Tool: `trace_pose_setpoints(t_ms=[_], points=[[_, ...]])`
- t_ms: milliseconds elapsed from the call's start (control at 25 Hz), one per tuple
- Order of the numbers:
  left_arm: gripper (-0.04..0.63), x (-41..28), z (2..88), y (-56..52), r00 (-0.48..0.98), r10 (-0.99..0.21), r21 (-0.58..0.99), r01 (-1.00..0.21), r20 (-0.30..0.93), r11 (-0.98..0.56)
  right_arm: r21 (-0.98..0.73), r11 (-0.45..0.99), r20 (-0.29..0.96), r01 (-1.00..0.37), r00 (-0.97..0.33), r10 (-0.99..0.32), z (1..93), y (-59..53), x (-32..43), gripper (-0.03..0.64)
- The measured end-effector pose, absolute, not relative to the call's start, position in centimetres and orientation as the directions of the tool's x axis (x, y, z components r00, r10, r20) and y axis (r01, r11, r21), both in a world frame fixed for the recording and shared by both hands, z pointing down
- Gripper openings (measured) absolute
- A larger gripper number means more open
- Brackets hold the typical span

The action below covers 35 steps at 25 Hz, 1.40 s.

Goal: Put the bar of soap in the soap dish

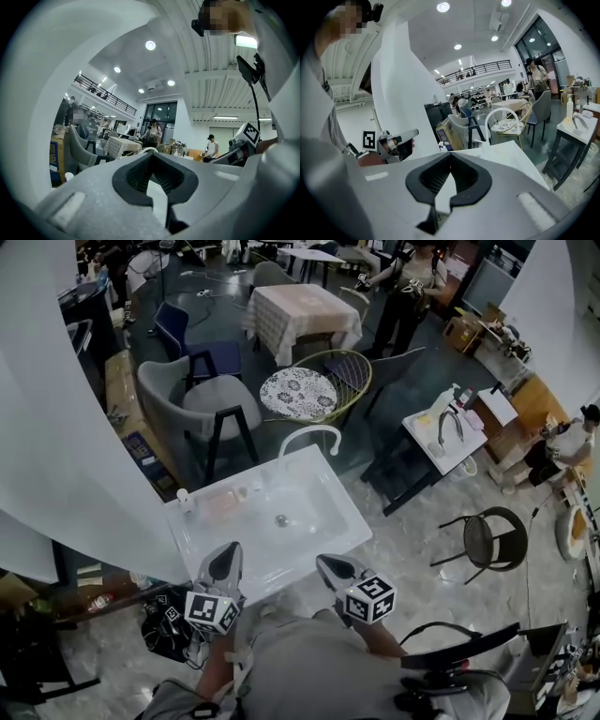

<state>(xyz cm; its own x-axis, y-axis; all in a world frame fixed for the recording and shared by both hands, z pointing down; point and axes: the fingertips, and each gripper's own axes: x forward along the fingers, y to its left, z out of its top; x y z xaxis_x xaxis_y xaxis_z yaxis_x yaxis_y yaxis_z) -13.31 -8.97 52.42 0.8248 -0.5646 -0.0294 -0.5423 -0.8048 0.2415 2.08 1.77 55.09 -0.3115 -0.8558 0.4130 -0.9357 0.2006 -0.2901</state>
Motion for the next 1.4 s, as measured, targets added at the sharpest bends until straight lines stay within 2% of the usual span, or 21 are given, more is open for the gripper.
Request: trace_pose_setpoints(t_ms=[400,880,1240,1400], points=[[-0.002,-15.1,51.9,-10.0,0.785,-0.618,0.262,-0.587,-0.048,-0.766,-0.235,0.258,0.399,-0.937,-0.335,-0.853,53.9,-1.9,2.8,0.003],[-0.002,-16.9,50.5,-11.6,0.628,-0.778,0.242,-0.757,0.009,-0.607,-0.269,0.464,0.341,-0.844,-0.533,-0.774,53.4,-8.2,1.1,0.002],[0.0,-10.5,49.0,-14.2,0.585,-0.81,0.206,-0.797,0.035,-0.567,-0.316,0.554,0.277,-0.77,-0.634,-0.722,54.1,-12.4,4.4,0.002],[0.0,-7.6,49.3,-15.4,0.561,-0.827,0.215,-0.813,0.038,-0.541,-0.268,0.61,0.254,-0.745,-0.666,-0.702,53.9,-13.9,5.3,0.002]])
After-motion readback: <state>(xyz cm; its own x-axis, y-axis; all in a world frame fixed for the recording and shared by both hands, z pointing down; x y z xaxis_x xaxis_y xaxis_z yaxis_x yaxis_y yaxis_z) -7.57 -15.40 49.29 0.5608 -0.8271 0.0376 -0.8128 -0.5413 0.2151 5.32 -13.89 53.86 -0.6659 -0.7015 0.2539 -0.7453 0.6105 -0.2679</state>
